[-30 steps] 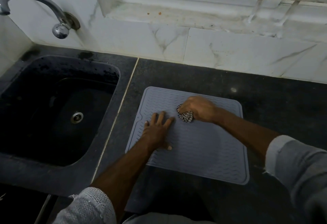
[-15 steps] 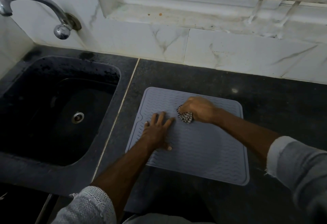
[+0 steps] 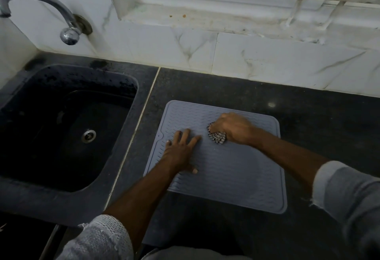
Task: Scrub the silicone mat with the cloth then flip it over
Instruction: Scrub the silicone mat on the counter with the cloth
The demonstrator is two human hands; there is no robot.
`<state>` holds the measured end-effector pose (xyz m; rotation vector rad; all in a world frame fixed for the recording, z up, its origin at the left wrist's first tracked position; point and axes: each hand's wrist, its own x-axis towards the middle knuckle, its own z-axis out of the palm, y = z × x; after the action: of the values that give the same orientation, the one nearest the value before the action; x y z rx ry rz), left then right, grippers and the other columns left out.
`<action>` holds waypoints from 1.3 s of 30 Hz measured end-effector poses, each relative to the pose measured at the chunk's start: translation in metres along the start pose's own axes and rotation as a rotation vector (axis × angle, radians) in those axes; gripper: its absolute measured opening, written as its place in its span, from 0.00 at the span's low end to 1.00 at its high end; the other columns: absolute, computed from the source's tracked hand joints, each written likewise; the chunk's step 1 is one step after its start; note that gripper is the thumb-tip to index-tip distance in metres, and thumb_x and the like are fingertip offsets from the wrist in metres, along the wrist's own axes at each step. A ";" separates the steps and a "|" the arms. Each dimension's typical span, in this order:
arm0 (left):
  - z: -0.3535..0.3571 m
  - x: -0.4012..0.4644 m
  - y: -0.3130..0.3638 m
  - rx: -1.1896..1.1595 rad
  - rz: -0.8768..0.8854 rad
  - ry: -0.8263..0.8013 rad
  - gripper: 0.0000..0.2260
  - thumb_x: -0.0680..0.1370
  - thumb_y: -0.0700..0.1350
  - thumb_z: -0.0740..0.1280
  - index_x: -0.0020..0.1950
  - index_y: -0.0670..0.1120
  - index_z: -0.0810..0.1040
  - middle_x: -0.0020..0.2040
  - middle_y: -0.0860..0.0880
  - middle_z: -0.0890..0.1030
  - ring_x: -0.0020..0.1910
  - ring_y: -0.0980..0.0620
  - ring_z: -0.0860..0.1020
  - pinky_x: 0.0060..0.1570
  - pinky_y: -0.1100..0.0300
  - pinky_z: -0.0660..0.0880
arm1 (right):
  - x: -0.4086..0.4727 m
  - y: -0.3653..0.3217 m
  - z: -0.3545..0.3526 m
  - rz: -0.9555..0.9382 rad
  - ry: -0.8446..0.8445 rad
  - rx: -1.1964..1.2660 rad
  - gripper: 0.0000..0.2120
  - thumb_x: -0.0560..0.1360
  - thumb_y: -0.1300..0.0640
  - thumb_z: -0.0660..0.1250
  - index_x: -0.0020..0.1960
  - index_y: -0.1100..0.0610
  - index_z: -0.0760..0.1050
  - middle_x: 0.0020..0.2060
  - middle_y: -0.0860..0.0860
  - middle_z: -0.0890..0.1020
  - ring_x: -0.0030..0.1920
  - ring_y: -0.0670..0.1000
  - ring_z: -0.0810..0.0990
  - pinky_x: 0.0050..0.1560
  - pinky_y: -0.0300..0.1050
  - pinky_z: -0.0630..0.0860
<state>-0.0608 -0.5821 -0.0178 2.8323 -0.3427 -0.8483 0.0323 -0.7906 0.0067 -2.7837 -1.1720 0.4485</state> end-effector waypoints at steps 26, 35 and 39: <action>-0.005 0.002 0.008 0.064 -0.039 -0.017 0.52 0.67 0.56 0.76 0.79 0.54 0.43 0.78 0.45 0.38 0.76 0.38 0.40 0.71 0.33 0.53 | 0.014 -0.002 0.024 0.021 0.209 -0.058 0.17 0.78 0.54 0.63 0.66 0.54 0.71 0.66 0.54 0.73 0.64 0.58 0.70 0.63 0.52 0.66; 0.001 0.004 0.002 0.051 -0.014 0.017 0.51 0.67 0.56 0.76 0.79 0.54 0.44 0.78 0.45 0.38 0.76 0.38 0.40 0.71 0.33 0.52 | -0.040 0.047 0.026 -0.021 0.142 -0.116 0.16 0.74 0.56 0.65 0.62 0.53 0.75 0.60 0.53 0.78 0.60 0.55 0.73 0.59 0.50 0.72; 0.000 0.005 0.001 0.056 -0.014 0.014 0.52 0.66 0.57 0.76 0.79 0.54 0.44 0.78 0.46 0.38 0.76 0.38 0.40 0.71 0.33 0.54 | -0.008 0.021 0.021 0.005 0.206 -0.059 0.19 0.75 0.59 0.63 0.66 0.55 0.72 0.65 0.55 0.75 0.63 0.57 0.71 0.64 0.52 0.68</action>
<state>-0.0568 -0.5844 -0.0204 2.8936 -0.3509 -0.8347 0.0349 -0.8121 -0.0156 -2.8005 -1.1492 0.1253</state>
